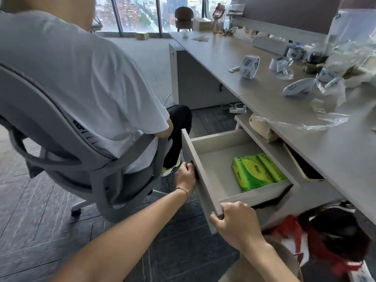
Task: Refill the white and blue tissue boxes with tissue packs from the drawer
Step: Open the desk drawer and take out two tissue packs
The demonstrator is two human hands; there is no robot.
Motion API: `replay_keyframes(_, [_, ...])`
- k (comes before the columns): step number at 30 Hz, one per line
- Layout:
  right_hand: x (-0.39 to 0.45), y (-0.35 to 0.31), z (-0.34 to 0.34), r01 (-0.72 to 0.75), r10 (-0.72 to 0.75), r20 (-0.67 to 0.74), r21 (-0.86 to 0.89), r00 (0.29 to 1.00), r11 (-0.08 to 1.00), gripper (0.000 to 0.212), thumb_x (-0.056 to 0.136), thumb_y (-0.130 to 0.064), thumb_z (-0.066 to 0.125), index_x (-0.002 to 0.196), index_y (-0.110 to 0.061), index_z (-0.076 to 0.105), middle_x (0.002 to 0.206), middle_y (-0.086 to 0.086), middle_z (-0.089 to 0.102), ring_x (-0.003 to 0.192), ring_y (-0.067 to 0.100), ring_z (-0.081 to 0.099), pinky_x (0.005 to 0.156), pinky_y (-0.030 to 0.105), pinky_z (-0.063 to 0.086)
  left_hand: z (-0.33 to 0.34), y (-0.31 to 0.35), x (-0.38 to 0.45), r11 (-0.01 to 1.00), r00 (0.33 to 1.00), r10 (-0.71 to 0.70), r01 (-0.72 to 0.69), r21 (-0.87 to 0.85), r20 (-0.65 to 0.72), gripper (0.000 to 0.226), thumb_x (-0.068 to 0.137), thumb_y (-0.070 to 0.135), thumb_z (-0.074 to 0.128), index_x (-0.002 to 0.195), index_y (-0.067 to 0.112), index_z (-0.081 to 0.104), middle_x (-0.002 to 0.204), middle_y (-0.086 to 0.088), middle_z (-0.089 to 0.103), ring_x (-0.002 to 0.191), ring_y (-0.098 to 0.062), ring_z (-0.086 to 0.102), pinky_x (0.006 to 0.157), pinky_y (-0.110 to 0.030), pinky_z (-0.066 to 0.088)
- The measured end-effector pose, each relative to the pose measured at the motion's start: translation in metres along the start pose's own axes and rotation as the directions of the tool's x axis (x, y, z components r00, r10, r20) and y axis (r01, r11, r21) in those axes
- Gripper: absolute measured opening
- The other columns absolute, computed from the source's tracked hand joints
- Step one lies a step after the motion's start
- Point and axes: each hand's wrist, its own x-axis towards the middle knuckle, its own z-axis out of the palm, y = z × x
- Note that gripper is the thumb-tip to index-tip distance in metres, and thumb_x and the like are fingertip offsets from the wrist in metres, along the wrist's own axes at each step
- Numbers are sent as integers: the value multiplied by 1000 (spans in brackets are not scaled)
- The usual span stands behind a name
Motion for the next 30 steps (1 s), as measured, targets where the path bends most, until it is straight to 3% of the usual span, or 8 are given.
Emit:
replay_keyframes(5, [-1, 1, -5, 23, -23, -18, 0, 1000, 1000, 60, 85, -68, 36, 55, -18, 50, 54, -4, 59, 57, 17, 57, 55, 35, 39, -11, 16, -14, 994, 992, -77, 84, 71, -97, 16, 103, 22, 43, 92, 14, 50, 104, -19, 65, 96, -38, 62, 77, -41, 46])
replay_keyframes(9, [10, 17, -25, 4, 5, -133, 66, 991, 998, 60, 95, -62, 34, 50, -22, 39, 49, -7, 49, 50, 13, 50, 51, 33, 35, -24, 48, -40, 968, 936, 245, -249, 17, -253, 20, 96, 9, 48, 114, 20, 49, 93, -5, 63, 78, -17, 58, 60, -27, 38])
replay_keyframes(13, [28, 38, -45, -113, 118, -204, 36, 972, 993, 43, 91, -46, 50, 56, -22, 47, 55, -7, 53, 53, 15, 51, 52, 30, 36, 5, 89, -42, 774, 805, 578, -593, 223, 135, 19, 92, 9, 52, 100, 24, 62, 93, 5, 63, 82, -14, 60, 67, -27, 46])
replay_keyframes(16, [34, 51, -52, -195, 192, -170, -1, 966, 981, 23, 87, -35, 56, 73, -19, 63, 74, -2, 65, 71, 20, 61, 59, 30, 39, 48, 104, -29, 567, 658, 503, -741, 360, 561, 41, 85, 11, 49, 119, 28, 64, 122, 1, 63, 113, -25, 60, 87, -38, 53])
replay_keyframes(19, [38, 59, -50, -240, 238, -169, 4, 957, 971, 13, 89, -26, 56, 90, -18, 66, 94, 1, 68, 91, 20, 61, 73, 30, 47, 85, 102, -15, 328, 516, 288, -844, 423, 807, 64, 92, 13, 50, 151, 37, 42, 164, -4, 31, 149, -26, 32, 112, -44, 41])
replay_keyframes(21, [44, 61, -48, -292, 288, -138, -14, 948, 956, 18, 90, -23, 54, 101, -17, 67, 106, 3, 67, 102, 22, 59, 86, 35, 50, 98, 97, -9, 205, 471, 203, -877, 433, 858, 64, 100, 24, 47, 159, 40, 26, 172, -2, 8, 157, -24, 12, 118, -47, 33])
replay_keyframes(24, [57, 65, -44, -361, 357, -89, -31, 930, 932, 32, 92, -26, 51, 119, -15, 64, 123, 6, 64, 117, 26, 55, 98, 39, 48, 102, 90, 1, 80, 440, 175, -898, 433, 881, 63, 103, 35, 41, 160, 41, 15, 172, -2, 6, 158, -23, 8, 114, -49, 35])
replay_keyframes(30, [101, 77, -31, -520, 519, 32, 47, 854, 853, 55, 101, -41, 35, 151, -18, 39, 159, 14, 34, 147, 34, 28, 116, 52, 30, 71, 74, 14, 95, 515, 152, -857, 506, 843, 60, 103, 50, 37, 159, 44, 15, 171, -2, 11, 157, -21, 11, 114, -45, 35])
